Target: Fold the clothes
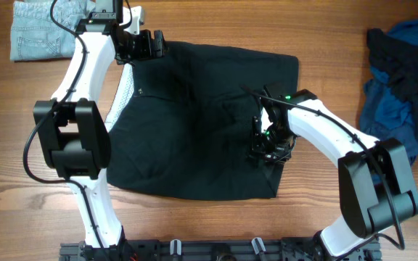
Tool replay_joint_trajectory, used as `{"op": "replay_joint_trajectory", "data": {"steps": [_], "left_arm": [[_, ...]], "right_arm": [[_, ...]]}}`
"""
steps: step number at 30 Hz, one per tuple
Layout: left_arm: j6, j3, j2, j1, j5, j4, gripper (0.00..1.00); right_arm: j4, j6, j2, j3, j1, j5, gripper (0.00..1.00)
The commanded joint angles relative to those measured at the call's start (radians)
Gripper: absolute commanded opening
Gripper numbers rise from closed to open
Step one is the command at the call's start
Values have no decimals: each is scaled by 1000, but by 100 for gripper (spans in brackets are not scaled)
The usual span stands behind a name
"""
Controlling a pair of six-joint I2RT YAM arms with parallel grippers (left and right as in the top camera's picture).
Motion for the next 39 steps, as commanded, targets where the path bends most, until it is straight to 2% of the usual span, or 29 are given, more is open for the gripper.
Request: {"op": "replay_joint_trajectory", "data": {"steps": [1,9,12,15,18,22,23,30,35,39], "left_arm": [[8,-8,-13,-3,-6,3,100],[9,-8,-13,-3,-6,3,100],[9,-8,-13,-3,-6,3,100],[9,-8,-13,-3,-6,3,100],[9,-8,-13,-3,-6,3,100],[9,-8,-13,-3,-25,3,100],[9,-8,-13,-3,-35,3,100],[9,-8,-13,-3,-51,3,100],[9,-8,-13,-3,-51,3,100],[8,-8,-13,-3,-50,3,100]], "right_arm": [[96,17,-1,-29,2,14,51],[172,17,-1,-47,2,13,51],[171,21,-1,-47,2,-33,38],[168,51,-1,-47,2,-123,34],[155,51,-1,-47,2,-134,28],[132,50,-1,-47,2,-130,6],[121,50,-1,-47,2,-130,4],[72,73,-2,-39,2,-150,4],[7,70,-20,39,-1,-214,4],[-206,69,-44,153,-1,-205,4]]}}
